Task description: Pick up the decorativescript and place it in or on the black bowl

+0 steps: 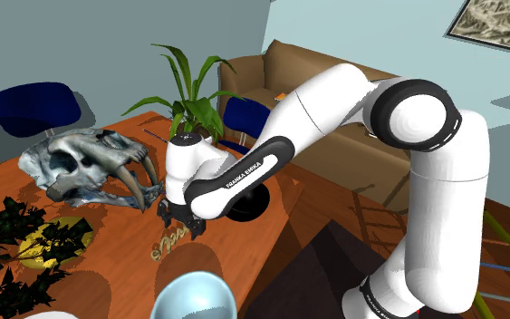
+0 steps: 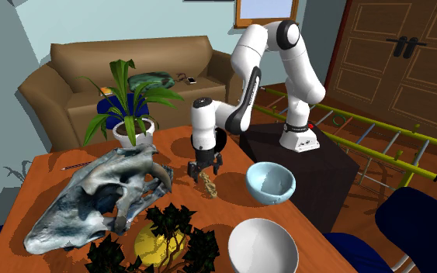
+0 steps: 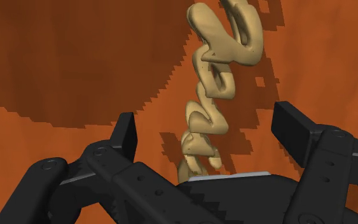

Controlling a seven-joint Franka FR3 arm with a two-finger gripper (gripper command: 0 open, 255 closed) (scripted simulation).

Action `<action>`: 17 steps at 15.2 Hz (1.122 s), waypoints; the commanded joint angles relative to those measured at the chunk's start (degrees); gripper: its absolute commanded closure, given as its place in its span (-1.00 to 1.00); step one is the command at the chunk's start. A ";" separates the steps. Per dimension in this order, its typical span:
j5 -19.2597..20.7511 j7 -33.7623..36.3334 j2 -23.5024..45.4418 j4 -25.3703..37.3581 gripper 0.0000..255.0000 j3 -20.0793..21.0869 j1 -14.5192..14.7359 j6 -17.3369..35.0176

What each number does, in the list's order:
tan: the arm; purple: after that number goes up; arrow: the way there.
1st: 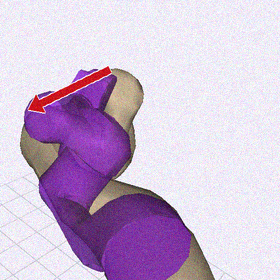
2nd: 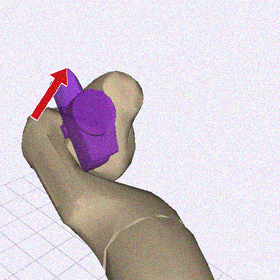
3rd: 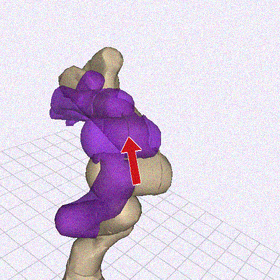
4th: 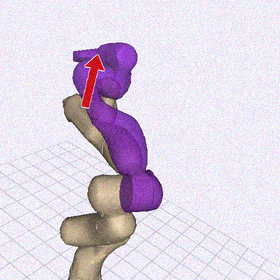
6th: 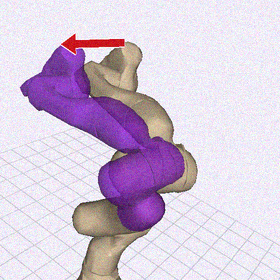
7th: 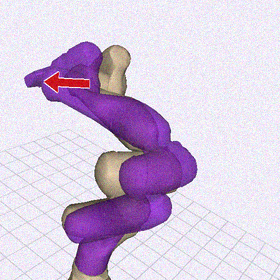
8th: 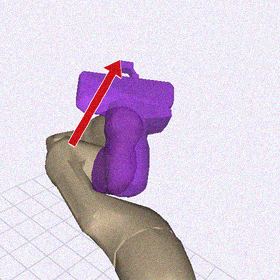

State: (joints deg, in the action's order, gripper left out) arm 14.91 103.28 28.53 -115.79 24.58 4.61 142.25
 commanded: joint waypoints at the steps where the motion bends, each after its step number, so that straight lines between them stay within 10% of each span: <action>1: 0.11 0.09 0.17 0.03 -1.00 -0.08 0.09 0.16; 6: 0.11 0.09 0.16 0.03 -1.00 -0.07 0.09 0.15; 7: 0.11 0.09 0.16 0.03 1.00 -0.07 0.09 0.15; 17: -0.24 -0.12 -0.43 0.00 1.00 0.20 -0.12 -0.38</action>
State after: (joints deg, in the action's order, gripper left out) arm 14.84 103.22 28.37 -115.85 24.63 4.54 142.18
